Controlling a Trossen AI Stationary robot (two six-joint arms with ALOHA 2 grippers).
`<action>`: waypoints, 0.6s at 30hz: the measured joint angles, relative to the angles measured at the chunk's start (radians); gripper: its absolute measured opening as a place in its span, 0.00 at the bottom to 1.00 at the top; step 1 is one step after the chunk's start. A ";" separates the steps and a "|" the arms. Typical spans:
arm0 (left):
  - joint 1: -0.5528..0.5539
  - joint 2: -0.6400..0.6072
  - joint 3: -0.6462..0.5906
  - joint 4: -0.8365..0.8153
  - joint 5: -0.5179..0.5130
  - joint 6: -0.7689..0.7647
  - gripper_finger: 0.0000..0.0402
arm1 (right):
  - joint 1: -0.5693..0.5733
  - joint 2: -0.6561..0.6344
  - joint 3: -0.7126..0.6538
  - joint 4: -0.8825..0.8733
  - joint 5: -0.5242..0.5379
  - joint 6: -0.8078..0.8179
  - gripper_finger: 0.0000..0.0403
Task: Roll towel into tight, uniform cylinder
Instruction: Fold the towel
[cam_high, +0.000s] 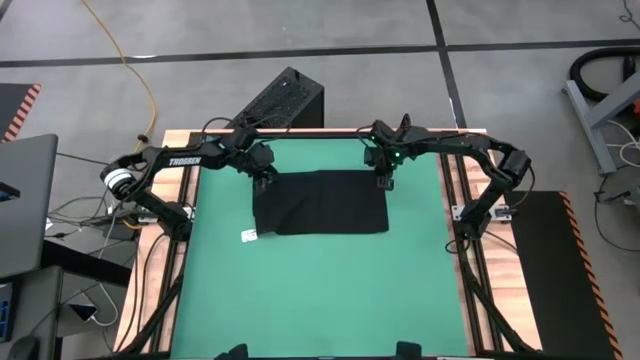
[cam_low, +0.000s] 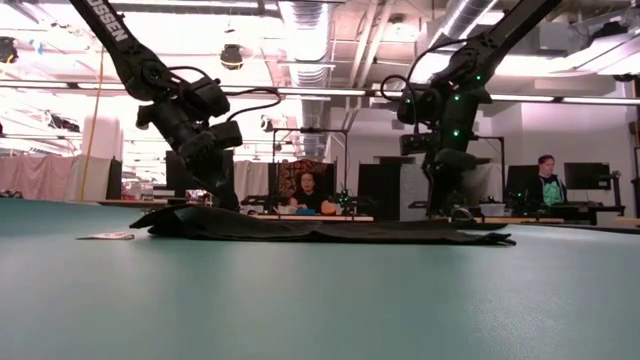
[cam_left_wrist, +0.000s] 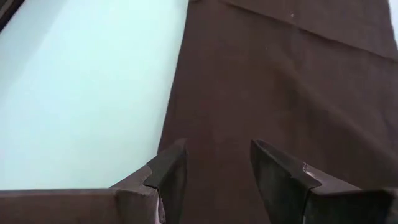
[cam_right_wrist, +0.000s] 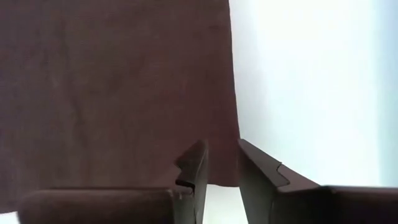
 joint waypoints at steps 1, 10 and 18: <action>0.000 0.000 0.000 0.000 -0.004 0.000 0.41 | -0.002 0.000 0.000 0.003 0.000 0.000 0.28; 0.000 -0.001 0.000 0.001 -0.008 0.000 0.41 | -0.006 0.001 0.000 0.001 0.000 -0.020 0.41; 0.000 -0.001 0.000 0.002 -0.008 0.000 0.41 | -0.019 0.002 -0.032 0.021 0.004 -0.023 0.40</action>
